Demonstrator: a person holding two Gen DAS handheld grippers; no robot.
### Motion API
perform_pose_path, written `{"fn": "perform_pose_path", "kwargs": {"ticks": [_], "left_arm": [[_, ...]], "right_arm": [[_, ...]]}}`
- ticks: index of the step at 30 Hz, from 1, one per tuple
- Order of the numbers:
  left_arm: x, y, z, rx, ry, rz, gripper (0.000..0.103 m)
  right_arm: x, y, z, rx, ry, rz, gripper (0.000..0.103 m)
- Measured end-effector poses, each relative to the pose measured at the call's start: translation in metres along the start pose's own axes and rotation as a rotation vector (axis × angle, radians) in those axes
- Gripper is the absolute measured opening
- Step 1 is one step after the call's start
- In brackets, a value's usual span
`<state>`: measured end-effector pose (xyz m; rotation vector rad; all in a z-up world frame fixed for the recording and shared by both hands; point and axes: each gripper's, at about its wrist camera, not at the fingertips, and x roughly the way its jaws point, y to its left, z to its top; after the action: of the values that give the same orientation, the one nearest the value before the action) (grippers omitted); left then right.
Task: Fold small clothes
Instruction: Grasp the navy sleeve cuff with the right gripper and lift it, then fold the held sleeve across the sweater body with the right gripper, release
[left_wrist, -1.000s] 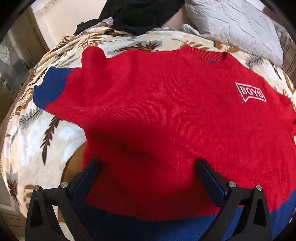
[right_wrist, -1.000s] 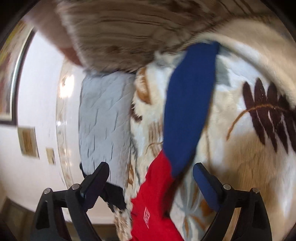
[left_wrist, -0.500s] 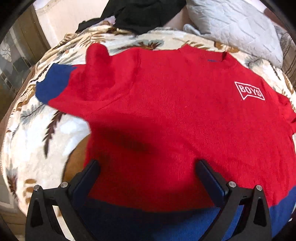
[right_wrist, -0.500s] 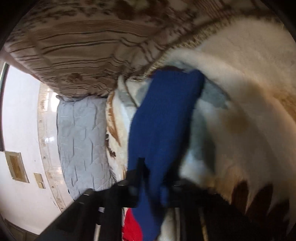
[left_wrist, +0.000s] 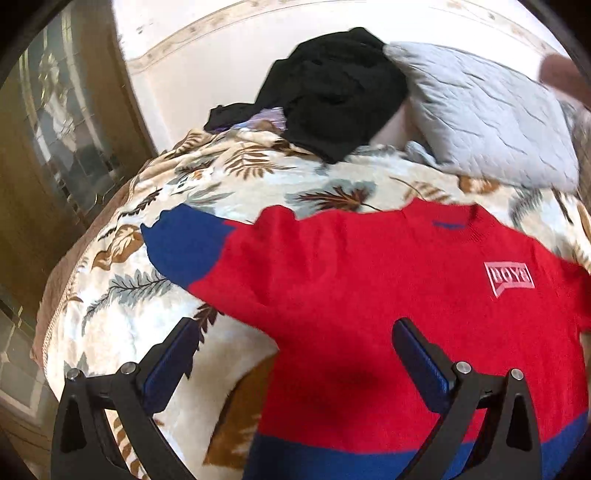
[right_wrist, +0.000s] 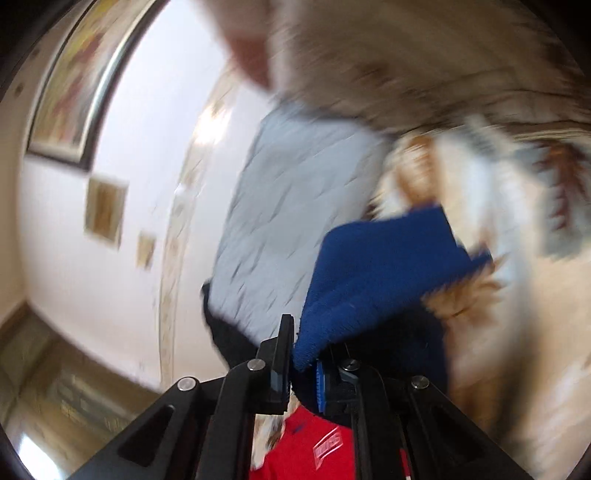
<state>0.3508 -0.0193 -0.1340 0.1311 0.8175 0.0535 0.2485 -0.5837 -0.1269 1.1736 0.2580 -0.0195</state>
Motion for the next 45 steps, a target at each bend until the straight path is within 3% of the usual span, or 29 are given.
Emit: {"fn": "perform_pose_path", "kwargs": {"ticks": [7,13,15,16,17,19,23,25,28,31,36,38,41,43,45], "left_arm": [[0.022,0.021,0.009,-0.017,-0.022,0.011,0.103],[0.027,0.053,0.012,-0.051,-0.055,0.068,0.103],[0.03,0.063,0.012,-0.077,-0.046,0.079,0.103],[0.03,0.067,0.012,-0.088,-0.047,0.081,0.103],[0.029,0.069,0.013,-0.1,-0.051,0.076,0.103],[0.025,0.069,0.013,-0.111,-0.067,0.063,0.103],[0.014,0.051,0.013,-0.091,-0.12,0.001,0.103],[0.008,0.031,0.012,-0.044,-0.134,-0.067,0.103],[-0.003,-0.006,0.008,0.027,-0.161,-0.164,0.103],[-0.007,-0.051,0.003,0.099,-0.15,-0.239,0.103],[0.005,-0.114,0.0,0.169,-0.103,-0.256,0.103],[0.014,-0.13,0.002,0.195,-0.103,-0.204,0.103],[0.032,-0.139,0.004,0.208,-0.069,-0.156,0.102],[0.045,-0.14,0.003,0.219,-0.033,-0.138,0.082],[0.058,-0.141,0.003,0.221,0.012,-0.144,0.041]], "right_arm": [[0.089,0.076,-0.095,-0.173,0.24,0.051,0.011],[0.177,0.081,-0.212,-0.248,0.553,0.012,0.016],[0.197,0.073,-0.247,-0.238,0.679,0.007,0.034],[0.2,0.069,-0.26,-0.232,0.72,0.003,0.077],[0.202,0.062,-0.275,-0.2,0.775,0.004,0.098],[0.196,0.051,-0.292,-0.123,0.826,0.012,0.098],[0.165,0.057,-0.275,-0.075,0.818,0.105,0.098],[0.142,0.061,-0.252,-0.049,0.768,0.157,0.098],[0.106,0.06,-0.216,-0.048,0.649,0.13,0.098],[0.08,0.032,-0.185,0.048,0.542,0.061,0.097],[0.076,-0.009,-0.153,0.131,0.475,-0.067,0.08],[0.078,-0.015,-0.146,0.132,0.468,-0.119,0.073],[0.079,-0.022,-0.134,0.137,0.461,-0.142,0.07],[0.077,-0.019,-0.128,0.079,0.446,-0.192,0.07],[0.082,-0.01,-0.129,-0.003,0.449,-0.251,0.063]]}}
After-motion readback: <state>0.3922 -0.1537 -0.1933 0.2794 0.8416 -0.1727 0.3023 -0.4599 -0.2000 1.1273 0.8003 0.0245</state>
